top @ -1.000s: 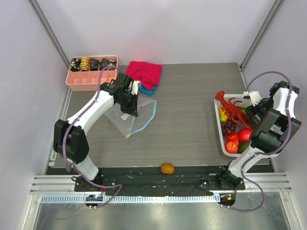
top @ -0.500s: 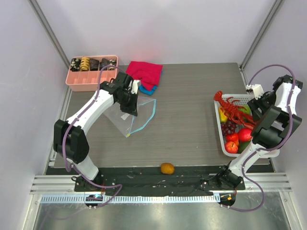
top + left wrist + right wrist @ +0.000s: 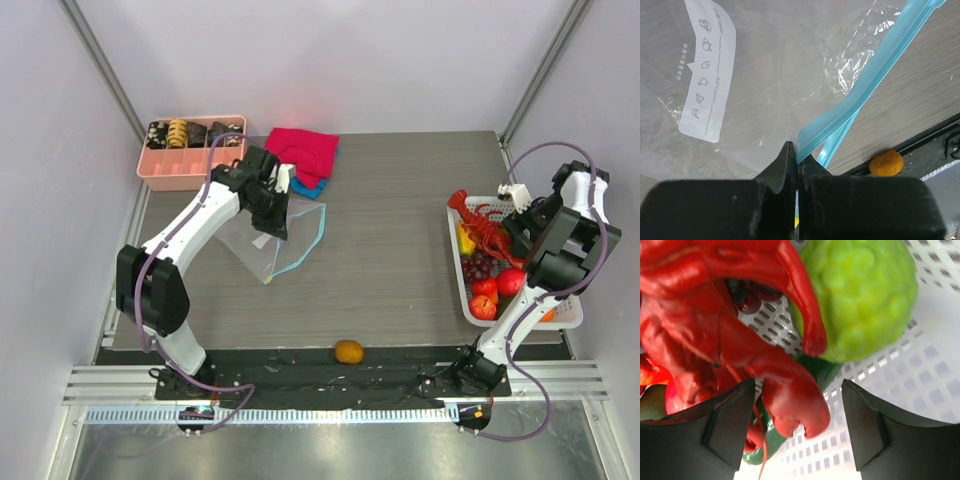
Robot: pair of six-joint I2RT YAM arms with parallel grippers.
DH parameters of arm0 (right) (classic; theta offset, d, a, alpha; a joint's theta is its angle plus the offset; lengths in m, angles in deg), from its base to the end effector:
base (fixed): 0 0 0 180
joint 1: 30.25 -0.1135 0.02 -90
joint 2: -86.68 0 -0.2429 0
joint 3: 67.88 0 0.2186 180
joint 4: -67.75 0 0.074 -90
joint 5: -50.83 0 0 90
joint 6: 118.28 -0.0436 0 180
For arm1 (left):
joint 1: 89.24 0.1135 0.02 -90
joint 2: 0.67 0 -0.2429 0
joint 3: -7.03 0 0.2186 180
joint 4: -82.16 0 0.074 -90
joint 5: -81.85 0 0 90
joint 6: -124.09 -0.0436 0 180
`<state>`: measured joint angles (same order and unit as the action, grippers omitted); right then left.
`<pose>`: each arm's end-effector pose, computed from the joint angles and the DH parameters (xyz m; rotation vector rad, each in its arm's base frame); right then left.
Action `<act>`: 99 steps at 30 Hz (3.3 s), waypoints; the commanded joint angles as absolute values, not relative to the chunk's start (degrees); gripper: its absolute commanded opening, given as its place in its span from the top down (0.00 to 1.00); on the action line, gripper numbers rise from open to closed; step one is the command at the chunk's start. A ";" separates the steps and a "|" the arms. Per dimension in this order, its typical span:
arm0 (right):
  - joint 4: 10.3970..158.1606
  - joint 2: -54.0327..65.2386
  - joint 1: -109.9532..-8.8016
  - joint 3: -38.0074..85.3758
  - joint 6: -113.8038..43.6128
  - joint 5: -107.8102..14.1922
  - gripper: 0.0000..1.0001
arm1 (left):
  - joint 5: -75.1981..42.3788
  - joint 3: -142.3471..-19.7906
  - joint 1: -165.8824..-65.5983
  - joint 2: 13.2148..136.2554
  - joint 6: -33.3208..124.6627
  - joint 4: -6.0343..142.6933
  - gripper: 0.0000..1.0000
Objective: Place the food in the zip-top bag and seal the zipper
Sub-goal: Pick up the fake lobster from the bin, then place the fake lobster in the zipper food storage bag.
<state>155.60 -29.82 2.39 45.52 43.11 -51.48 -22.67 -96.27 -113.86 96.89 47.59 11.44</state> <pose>0.2953 -0.1781 0.2025 -0.9843 2.8071 0.2169 0.2851 -0.1427 0.2708 0.3454 2.7420 -0.5328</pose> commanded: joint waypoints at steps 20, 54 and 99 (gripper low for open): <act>169.90 -17.93 -3.08 59.06 42.39 -54.28 0.99 | -11.15 -95.92 -113.76 92.15 48.33 18.15 1.00; 144.86 -4.72 -64.24 46.23 6.00 -48.86 0.99 | -3.58 -89.50 -114.03 87.75 53.95 22.02 1.00; 126.75 -12.11 -78.33 41.57 7.39 -32.13 0.99 | -27.83 -87.21 -114.55 89.24 70.74 27.90 1.00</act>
